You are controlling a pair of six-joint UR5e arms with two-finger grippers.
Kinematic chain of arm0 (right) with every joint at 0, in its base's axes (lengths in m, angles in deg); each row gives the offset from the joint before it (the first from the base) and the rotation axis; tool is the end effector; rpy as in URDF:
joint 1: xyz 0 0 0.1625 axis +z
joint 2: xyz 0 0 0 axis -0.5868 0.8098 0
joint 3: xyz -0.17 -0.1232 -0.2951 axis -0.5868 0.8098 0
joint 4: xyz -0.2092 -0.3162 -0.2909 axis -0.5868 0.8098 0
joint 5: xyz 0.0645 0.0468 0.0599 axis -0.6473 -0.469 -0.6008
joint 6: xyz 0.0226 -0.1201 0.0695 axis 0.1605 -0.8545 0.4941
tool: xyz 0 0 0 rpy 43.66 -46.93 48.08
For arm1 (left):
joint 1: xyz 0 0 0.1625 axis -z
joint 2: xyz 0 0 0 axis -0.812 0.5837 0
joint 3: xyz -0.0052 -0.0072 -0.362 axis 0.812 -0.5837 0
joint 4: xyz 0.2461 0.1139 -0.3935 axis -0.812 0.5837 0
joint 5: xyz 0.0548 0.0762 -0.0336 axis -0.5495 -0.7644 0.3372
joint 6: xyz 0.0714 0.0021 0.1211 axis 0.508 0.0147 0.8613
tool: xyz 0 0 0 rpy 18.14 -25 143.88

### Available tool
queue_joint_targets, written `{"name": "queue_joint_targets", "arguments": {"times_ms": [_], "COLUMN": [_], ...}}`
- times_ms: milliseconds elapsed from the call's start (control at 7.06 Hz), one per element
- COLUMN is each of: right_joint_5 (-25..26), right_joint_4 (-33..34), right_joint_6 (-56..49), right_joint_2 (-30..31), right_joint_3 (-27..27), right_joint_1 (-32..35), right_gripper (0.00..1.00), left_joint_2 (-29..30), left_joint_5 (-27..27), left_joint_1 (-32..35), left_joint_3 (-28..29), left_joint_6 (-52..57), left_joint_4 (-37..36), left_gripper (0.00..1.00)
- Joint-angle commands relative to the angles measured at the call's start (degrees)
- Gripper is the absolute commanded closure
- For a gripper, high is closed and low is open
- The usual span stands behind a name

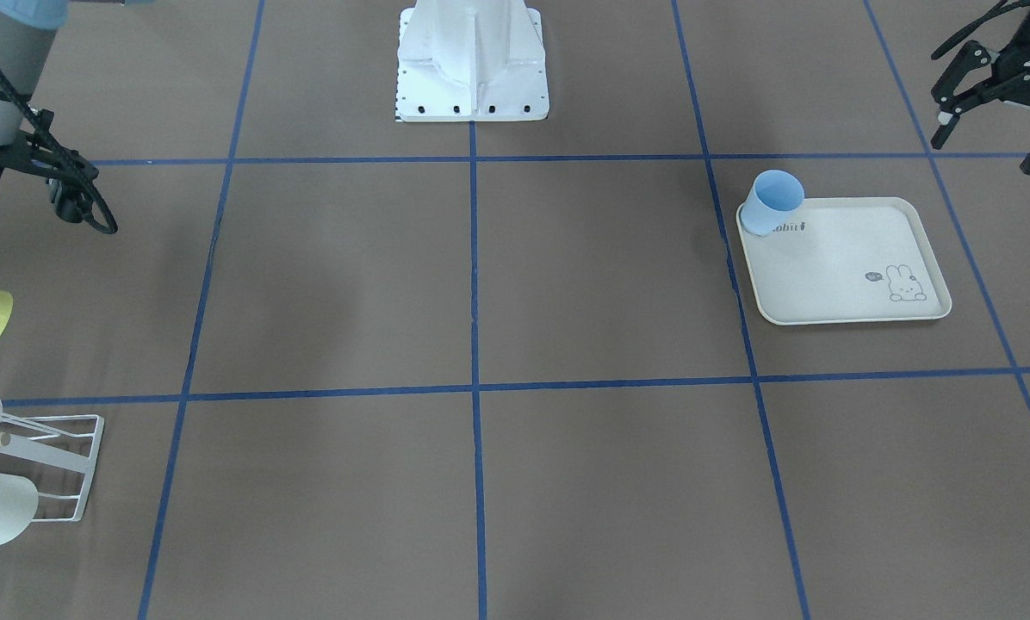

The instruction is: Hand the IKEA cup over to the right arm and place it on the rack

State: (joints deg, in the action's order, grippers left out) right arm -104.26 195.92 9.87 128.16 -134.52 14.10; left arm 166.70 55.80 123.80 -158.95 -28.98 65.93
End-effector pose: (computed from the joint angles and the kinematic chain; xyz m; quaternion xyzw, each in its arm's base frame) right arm -0.2207 -0.5594 0.2498 0.1787 0.2493 -0.7331 0.6070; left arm 0.1191 -0.4869 0.3220 0.3006 0.3800 0.1143 0.8673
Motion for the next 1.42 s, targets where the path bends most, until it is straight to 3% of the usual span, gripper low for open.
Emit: {"name": "queue_joint_targets", "arguments": {"times_ms": [0, 283, 1275], "right_joint_5": [4.64, 4.74, 5.35], "right_joint_4": [-1.62, -8.54, -9.28], "right_joint_6": [-0.38, -1.86, -3.37], "right_joint_2": [0.06, 0.77, 4.37], "right_joint_3": [4.31, 9.40, 9.51], "right_joint_1": [-2.47, -2.39, -2.30], "right_gripper": [0.92, 0.92, 0.90], "left_joint_2": [0.37, 0.37, 0.90], "left_joint_5": [0.01, 0.01, 0.01], "left_joint_1": [-0.08, -0.08, -0.25], "left_joint_3": [-0.17, 0.36, 0.45], "left_joint_6": [-2.93, -3.99, -4.96], "left_joint_4": [0.20, 1.51, 1.61], "left_gripper": [0.00, 0.00, 0.00]}}
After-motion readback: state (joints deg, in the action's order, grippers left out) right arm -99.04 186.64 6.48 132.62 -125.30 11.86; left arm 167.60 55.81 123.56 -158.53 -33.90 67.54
